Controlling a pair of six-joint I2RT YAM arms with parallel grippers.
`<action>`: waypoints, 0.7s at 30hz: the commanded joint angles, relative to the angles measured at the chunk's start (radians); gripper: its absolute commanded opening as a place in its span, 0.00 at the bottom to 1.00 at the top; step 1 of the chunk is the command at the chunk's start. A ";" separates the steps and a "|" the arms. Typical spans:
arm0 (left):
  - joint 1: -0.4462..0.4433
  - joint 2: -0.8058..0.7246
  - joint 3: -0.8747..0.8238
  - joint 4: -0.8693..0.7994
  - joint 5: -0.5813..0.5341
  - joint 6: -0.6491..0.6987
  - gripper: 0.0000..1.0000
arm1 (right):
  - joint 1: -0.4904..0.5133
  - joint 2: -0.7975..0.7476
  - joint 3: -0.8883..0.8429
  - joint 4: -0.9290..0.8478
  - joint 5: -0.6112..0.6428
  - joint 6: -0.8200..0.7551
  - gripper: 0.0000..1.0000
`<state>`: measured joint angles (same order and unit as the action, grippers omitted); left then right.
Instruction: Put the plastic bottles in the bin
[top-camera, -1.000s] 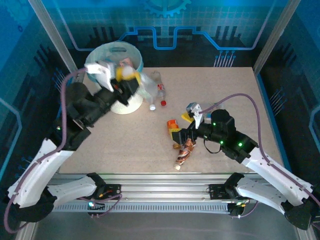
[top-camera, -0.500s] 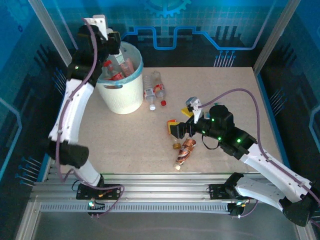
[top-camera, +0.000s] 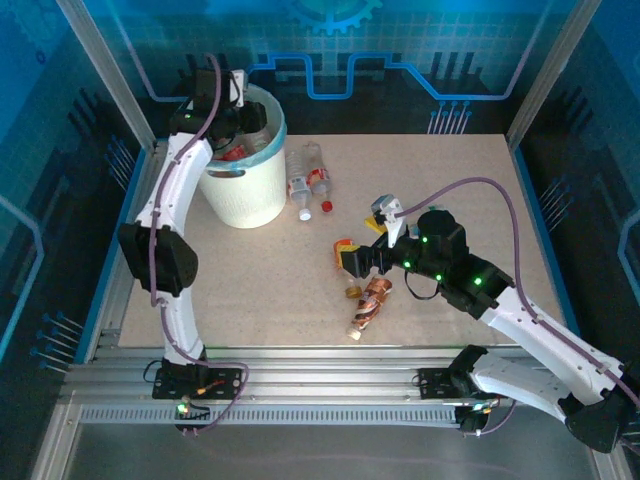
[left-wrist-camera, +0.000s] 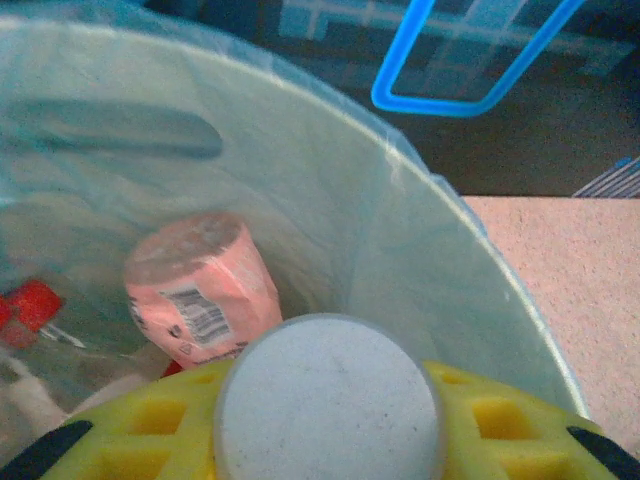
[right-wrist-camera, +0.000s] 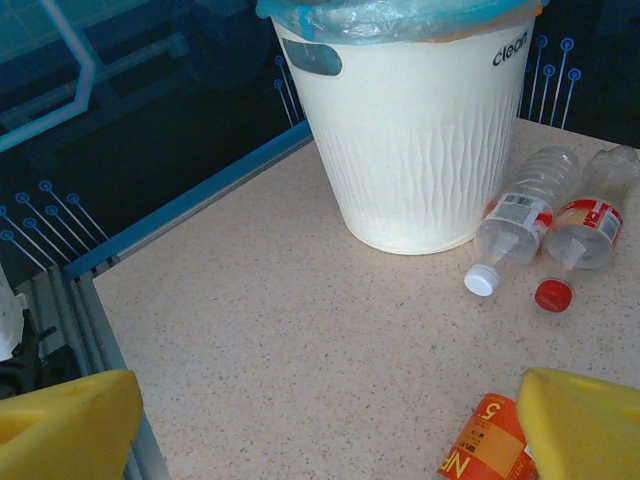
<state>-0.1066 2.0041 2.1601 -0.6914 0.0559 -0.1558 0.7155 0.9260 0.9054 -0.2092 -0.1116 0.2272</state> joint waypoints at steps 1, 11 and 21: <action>0.013 0.022 0.067 -0.070 0.062 -0.007 0.53 | 0.013 0.002 0.024 -0.002 0.012 -0.021 0.97; 0.016 -0.050 0.076 -0.042 0.036 -0.022 0.67 | 0.013 -0.016 0.024 -0.031 0.049 -0.021 0.98; 0.012 -0.181 0.012 -0.029 0.048 -0.054 0.66 | -0.015 0.025 0.064 -0.231 0.231 0.094 0.98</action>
<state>-0.1066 1.9160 2.1906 -0.7292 0.0845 -0.1856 0.7124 0.9344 0.9241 -0.3405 0.0296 0.2630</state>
